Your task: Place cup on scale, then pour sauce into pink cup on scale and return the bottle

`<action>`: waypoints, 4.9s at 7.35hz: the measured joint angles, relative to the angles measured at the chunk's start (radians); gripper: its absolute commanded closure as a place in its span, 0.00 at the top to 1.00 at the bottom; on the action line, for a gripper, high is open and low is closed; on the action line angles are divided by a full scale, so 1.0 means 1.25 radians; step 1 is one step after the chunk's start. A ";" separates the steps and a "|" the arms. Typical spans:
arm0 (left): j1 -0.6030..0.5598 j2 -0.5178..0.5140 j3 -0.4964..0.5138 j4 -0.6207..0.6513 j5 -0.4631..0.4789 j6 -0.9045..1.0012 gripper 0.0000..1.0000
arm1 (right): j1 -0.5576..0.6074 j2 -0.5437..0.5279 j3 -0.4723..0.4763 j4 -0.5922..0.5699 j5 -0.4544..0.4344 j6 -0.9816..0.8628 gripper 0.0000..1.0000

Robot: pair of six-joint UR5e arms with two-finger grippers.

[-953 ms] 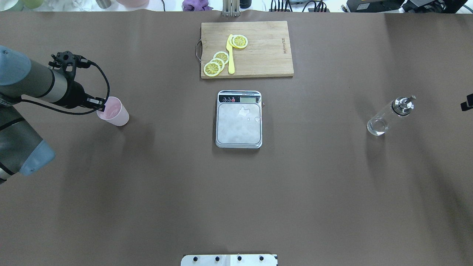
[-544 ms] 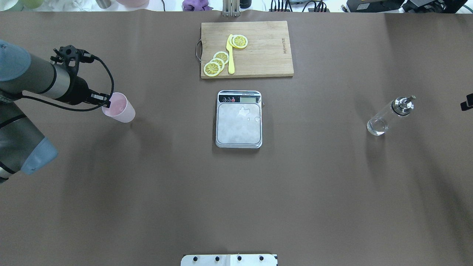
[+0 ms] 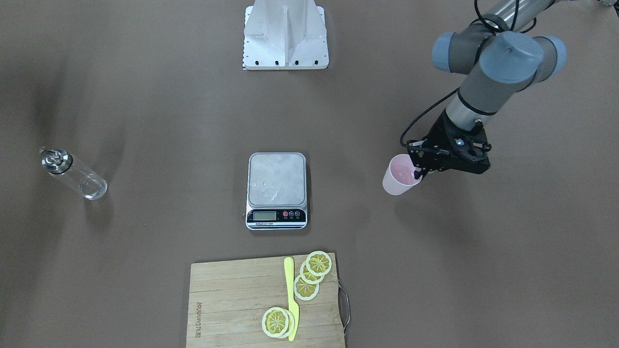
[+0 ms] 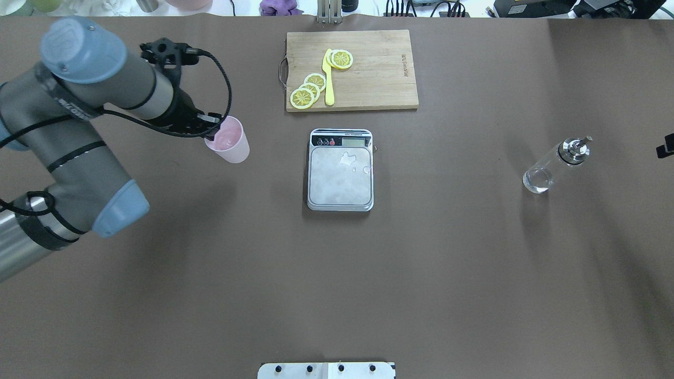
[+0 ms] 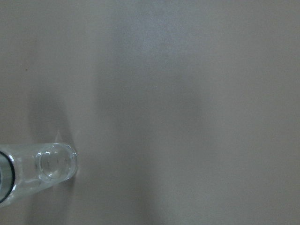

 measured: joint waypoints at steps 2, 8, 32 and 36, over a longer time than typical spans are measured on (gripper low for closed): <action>0.080 -0.114 0.022 0.079 0.051 -0.084 0.00 | 0.000 0.000 0.000 0.000 0.000 0.000 1.00; 0.142 -0.287 0.204 0.088 0.120 -0.141 0.00 | 0.000 0.001 0.000 0.000 0.000 0.000 1.00; 0.103 -0.274 0.157 0.080 0.056 -0.026 0.97 | -0.009 0.006 0.000 0.057 -0.006 0.000 1.00; -0.109 -0.032 -0.027 0.147 -0.132 0.326 0.97 | -0.025 -0.015 0.076 0.097 -0.005 0.138 1.00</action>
